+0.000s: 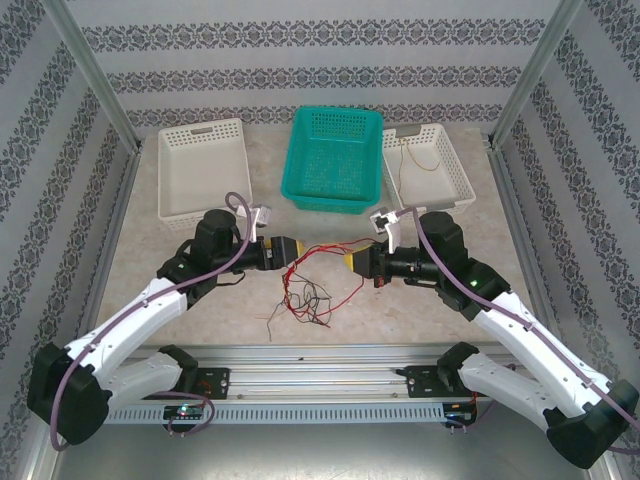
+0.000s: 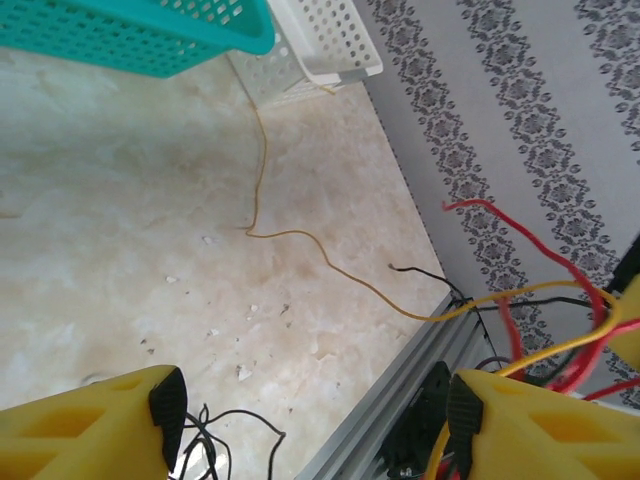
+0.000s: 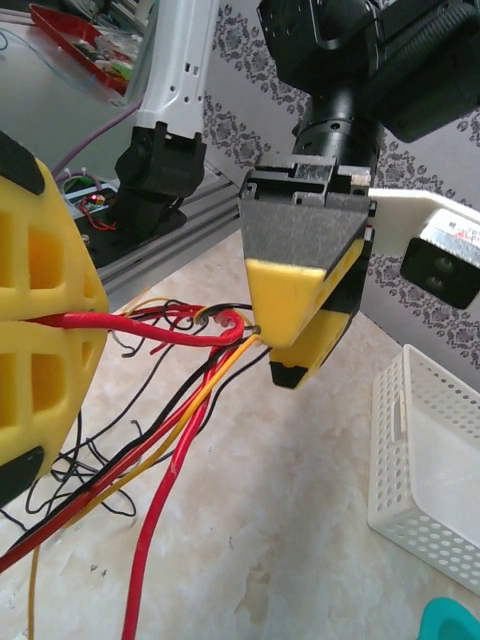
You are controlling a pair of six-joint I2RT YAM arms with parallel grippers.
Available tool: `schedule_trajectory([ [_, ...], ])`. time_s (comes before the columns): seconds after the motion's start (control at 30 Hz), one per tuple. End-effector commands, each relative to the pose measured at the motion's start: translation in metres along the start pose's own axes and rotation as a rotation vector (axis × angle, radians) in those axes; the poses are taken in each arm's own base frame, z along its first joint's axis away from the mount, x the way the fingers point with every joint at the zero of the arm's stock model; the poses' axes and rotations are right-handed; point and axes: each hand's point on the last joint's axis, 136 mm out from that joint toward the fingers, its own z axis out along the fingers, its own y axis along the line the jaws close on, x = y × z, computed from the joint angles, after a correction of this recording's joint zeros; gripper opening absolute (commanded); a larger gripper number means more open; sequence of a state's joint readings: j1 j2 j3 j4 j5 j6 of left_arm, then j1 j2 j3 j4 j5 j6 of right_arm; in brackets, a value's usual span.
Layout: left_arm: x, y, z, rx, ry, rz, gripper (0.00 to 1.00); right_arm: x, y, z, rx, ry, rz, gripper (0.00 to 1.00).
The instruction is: Untangle the cables
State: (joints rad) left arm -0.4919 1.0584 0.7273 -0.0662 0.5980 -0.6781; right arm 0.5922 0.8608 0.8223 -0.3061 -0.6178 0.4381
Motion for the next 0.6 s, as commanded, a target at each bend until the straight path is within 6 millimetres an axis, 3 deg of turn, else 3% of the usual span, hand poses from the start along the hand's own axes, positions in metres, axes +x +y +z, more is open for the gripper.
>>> schedule_trajectory([
  [0.0, -0.001, -0.011, 0.001, 0.034, 0.012, -0.003, 0.69, -0.012, 0.014, -0.007, -0.018, -0.041, -0.067, 0.0],
  [0.13, 0.0, -0.016, -0.009, 0.031, 0.009, 0.02, 0.64, -0.012, 0.01, -0.008, 0.006, -0.045, -0.07, 0.0],
  [0.27, 0.005, -0.019, -0.01, 0.056, 0.024, 0.025, 0.48, -0.014, 0.008, -0.007, 0.017, -0.055, -0.072, 0.0],
  [0.57, 0.021, -0.013, -0.011, 0.074, 0.05, 0.009, 0.42, -0.018, 0.008, -0.011, 0.036, -0.074, -0.081, 0.0],
])
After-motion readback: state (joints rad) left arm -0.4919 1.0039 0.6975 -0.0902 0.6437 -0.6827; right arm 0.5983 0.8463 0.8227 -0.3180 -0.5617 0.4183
